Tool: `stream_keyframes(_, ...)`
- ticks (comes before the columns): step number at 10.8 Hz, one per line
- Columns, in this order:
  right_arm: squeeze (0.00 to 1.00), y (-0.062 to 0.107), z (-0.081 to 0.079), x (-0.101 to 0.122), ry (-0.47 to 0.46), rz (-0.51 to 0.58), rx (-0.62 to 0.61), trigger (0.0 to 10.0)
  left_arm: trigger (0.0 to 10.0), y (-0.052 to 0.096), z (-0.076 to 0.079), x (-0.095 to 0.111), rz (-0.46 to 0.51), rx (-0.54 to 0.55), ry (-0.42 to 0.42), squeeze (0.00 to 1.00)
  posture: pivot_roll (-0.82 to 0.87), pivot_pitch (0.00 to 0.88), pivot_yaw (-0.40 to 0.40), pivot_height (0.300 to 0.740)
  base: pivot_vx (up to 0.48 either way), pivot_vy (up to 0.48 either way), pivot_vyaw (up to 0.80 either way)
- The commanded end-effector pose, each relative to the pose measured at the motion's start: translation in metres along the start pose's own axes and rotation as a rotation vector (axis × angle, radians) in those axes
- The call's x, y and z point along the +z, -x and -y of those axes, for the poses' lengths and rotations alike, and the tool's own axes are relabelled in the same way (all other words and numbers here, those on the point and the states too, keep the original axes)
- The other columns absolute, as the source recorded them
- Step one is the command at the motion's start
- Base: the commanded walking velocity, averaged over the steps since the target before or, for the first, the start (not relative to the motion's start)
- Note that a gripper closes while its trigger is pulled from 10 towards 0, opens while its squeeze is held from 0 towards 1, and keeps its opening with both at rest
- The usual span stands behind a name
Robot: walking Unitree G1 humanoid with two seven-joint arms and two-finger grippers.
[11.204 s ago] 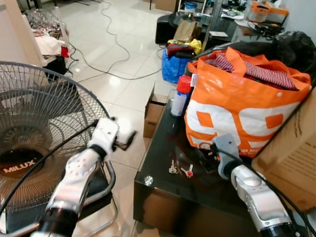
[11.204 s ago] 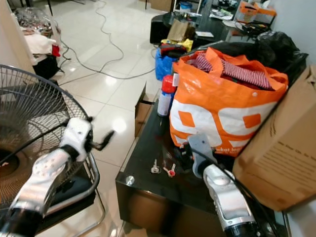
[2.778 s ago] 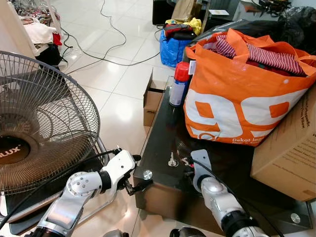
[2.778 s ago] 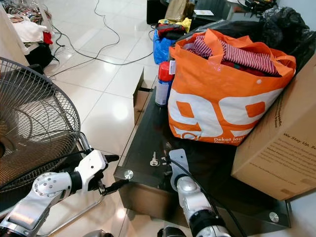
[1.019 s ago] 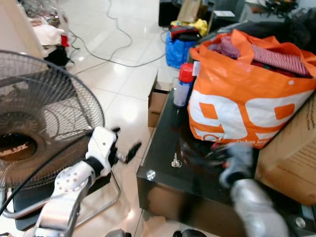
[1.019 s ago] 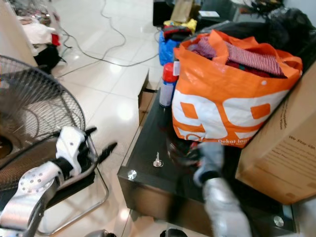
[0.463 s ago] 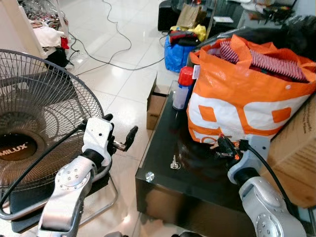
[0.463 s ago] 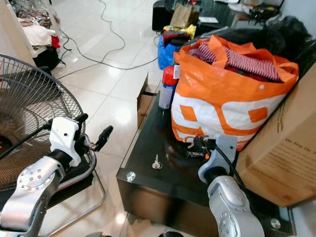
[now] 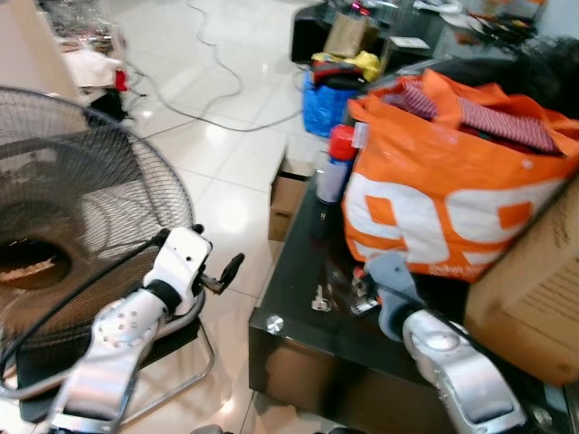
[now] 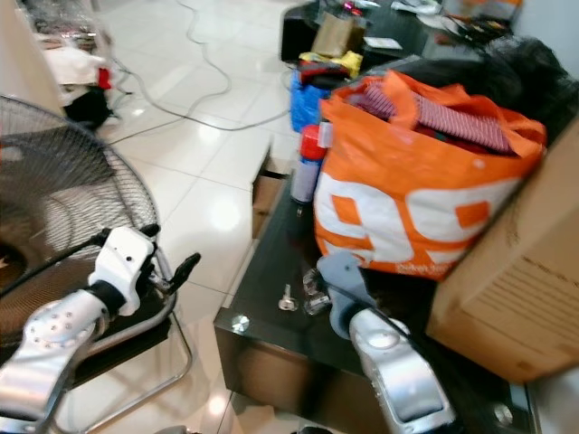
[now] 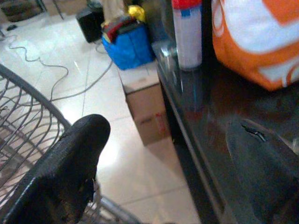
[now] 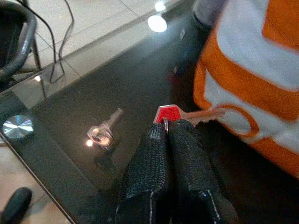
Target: Hang keys on a hook
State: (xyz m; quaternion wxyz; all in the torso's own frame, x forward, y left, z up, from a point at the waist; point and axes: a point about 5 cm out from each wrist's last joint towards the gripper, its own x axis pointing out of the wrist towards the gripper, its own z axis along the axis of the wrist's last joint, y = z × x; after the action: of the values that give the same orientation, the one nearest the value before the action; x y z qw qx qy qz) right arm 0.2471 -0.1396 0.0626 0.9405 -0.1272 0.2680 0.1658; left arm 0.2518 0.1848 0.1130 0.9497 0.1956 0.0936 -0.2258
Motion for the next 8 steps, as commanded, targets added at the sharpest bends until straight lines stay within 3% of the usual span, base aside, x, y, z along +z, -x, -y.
stream_keyframes(1,0.0,-0.001,0.006,-0.002,0.047,-0.028,-0.027,0.0,10.0,-0.002,0.003,0.0,-0.001,-0.031,-0.024,0.0,0.03,0.0,-0.063,0.74,0.0,0.0,0.0)
stream_keyframes(2,0.0,-0.003,0.009,-0.004,0.13,-0.043,-0.025,0.0,10.0,-0.003,0.001,0.0,-0.002,-0.036,-0.025,0.0,0.03,0.0,-0.059,0.74,0.0,0.0,0.0)
stream_keyframes(3,0.0,-0.004,0.011,-0.002,0.115,-0.055,-0.034,0.0,10.0,-0.006,0.0,0.0,-0.002,-0.061,-0.04,0.0,0.03,0.0,-0.053,0.74,0.0,0.0,0.0)
stream_keyframes(4,0.0,-0.004,0.006,0.005,-0.155,-0.009,0.014,0.0,10.0,-0.008,0.0,0.001,0.003,-0.075,-0.048,0.0,0.03,0.0,-0.05,0.74,0.0,0.0,0.0)
stream_keyframes(5,0.0,-0.004,0.015,0.0,0.082,-0.044,-0.077,0.0,10.0,-0.009,0.0,0.002,0.008,-0.075,-0.052,0.0,0.02,0.0,-0.05,0.74,0.0,0.0,0.0)
stream_keyframes(6,0.0,0.0,0.017,0.016,-0.313,0.136,-0.085,0.0,10.0,-0.012,-0.001,0.006,0.045,-0.036,-0.014,0.0,0.03,0.0,-0.05,0.74,0.0,0.0,0.0)
stream_keyframes(7,0.0,0.007,0.021,0.022,-0.455,0.222,-0.104,0.0,10.0,-0.014,-0.001,0.009,0.074,0.006,0.03,0.0,0.03,0.0,-0.047,0.74,0.0,0.0,0.0)
stream_keyframes(8,0.0,0.015,0.018,0.021,-0.49,0.24,-0.095,0.0,10.0,-0.018,0.003,0.011,0.097,0.036,0.063,0.0,0.01,0.0,-0.033,0.74,0.0,0.0,0.0)
